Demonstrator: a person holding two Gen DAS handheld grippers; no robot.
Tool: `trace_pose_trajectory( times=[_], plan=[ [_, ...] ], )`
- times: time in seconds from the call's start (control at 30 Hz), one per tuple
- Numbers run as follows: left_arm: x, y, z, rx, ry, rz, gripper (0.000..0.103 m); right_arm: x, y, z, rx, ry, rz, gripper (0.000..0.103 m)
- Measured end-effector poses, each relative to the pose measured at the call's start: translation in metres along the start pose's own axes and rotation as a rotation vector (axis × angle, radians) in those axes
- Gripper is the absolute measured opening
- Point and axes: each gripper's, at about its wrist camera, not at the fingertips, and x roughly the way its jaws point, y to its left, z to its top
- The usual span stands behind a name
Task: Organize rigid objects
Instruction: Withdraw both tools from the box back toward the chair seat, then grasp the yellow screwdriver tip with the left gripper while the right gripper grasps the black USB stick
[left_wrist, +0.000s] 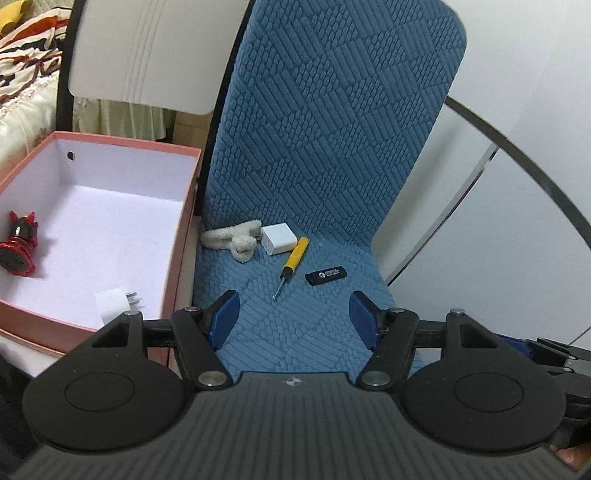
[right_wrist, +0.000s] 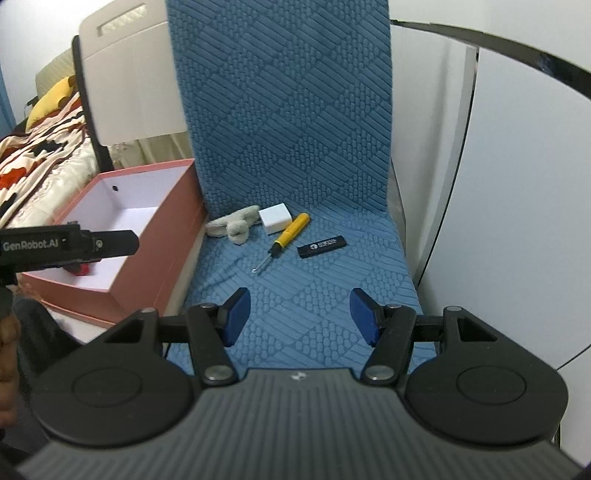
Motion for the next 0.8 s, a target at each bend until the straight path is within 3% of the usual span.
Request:
trace_pose_trajectory(
  times=[0.4, 0.8],
  plan=[
    [0.08, -0.003, 0.01, 0.032, 0.081, 0.01, 0.069, 0.063, -0.028, 0.016, 0.012, 0.06, -0.006, 0.062],
    [0.173, -0.02, 0.017, 0.093, 0.167, -0.001, 0.048, 0.137, -0.052, 0.039, 0.004, 0.129, 0.007, 0.062]
  ],
)
